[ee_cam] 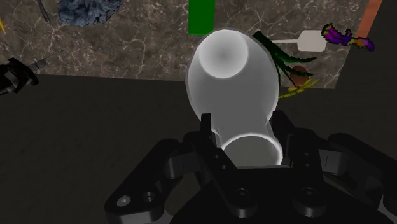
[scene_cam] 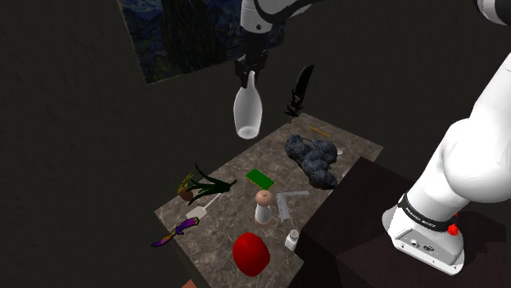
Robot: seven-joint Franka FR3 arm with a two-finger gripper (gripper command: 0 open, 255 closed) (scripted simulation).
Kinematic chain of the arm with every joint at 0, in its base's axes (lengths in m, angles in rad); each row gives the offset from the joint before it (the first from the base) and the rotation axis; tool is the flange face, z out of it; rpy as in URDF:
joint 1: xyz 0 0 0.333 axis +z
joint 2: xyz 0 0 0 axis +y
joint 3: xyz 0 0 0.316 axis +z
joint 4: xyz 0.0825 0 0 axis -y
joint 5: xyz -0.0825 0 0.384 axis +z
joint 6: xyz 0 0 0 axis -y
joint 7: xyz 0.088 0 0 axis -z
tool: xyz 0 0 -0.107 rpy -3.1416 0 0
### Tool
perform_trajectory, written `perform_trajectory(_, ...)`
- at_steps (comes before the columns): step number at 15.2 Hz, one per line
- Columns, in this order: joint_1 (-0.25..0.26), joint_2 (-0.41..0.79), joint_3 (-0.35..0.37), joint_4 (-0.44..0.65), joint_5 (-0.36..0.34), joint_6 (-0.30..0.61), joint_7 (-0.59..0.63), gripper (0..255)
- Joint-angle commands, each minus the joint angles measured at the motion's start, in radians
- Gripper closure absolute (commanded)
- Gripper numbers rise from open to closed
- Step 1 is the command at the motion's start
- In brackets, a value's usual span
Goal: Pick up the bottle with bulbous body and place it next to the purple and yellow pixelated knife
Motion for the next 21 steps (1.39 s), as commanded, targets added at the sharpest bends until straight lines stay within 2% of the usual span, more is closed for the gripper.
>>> perform_trajectory(1,0.026,-0.002,0.022,-0.006,-0.010,0.003,0.053,255)
perform_trajectory(11,0.154,0.067,0.123,0.084,-0.067,-0.033,0.296,255)
perform_trajectory(21,0.310,0.238,0.200,0.314,-0.153,-0.121,0.527,255)
